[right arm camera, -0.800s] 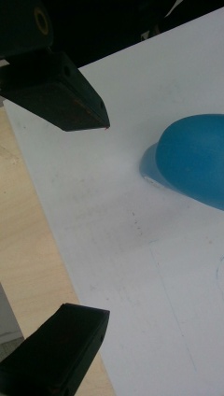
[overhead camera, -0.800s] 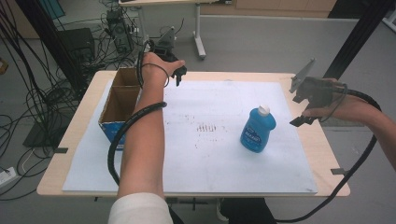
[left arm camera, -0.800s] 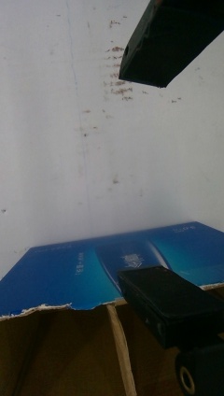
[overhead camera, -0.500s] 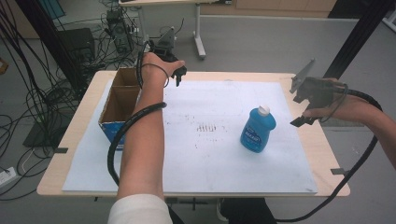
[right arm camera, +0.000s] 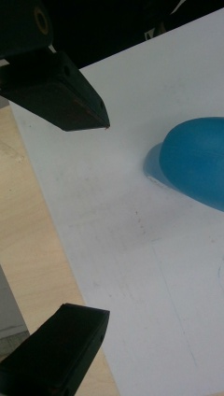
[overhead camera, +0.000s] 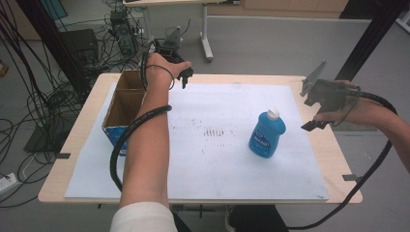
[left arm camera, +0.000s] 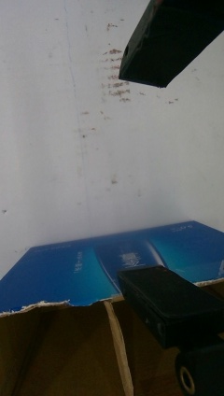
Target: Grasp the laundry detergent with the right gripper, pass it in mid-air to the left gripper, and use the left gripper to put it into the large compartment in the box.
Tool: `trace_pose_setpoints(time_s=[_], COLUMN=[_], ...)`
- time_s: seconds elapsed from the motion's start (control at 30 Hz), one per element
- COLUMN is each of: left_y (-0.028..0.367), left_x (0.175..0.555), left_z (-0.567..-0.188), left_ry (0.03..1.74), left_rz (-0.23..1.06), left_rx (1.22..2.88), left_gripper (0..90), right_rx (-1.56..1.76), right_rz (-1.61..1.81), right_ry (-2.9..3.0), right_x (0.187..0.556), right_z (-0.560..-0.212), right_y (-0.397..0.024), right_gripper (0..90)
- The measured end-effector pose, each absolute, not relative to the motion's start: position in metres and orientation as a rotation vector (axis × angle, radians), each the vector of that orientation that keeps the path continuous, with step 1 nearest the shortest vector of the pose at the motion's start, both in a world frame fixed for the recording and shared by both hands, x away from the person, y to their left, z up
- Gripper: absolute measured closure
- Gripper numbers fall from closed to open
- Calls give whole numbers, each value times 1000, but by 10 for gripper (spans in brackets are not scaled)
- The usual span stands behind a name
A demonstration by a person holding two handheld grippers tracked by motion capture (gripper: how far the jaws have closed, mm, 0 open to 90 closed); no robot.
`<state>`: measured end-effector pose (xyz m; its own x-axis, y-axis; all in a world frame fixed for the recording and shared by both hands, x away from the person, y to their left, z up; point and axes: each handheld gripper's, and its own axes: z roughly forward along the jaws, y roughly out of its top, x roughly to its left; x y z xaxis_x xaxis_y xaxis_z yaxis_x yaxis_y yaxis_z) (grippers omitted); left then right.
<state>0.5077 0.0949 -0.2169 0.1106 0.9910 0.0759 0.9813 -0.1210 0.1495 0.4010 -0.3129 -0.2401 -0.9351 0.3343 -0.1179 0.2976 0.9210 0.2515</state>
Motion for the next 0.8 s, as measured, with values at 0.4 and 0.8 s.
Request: trace_pose_setpoints(time_s=[0.4,0.8], left_y=[97,96], left_x=[506,502], left_z=[-218,-217], left_ry=[2048,2035], left_rz=[241,232], left_rx=[2296,2297], left_gripper=[61,61], right_rx=[476,485], right_rz=[332,318], right_ry=[2927,2925], right_x=[402,397], right_z=[-240,-242], right_y=[-311,-315], right_gripper=[73,66])
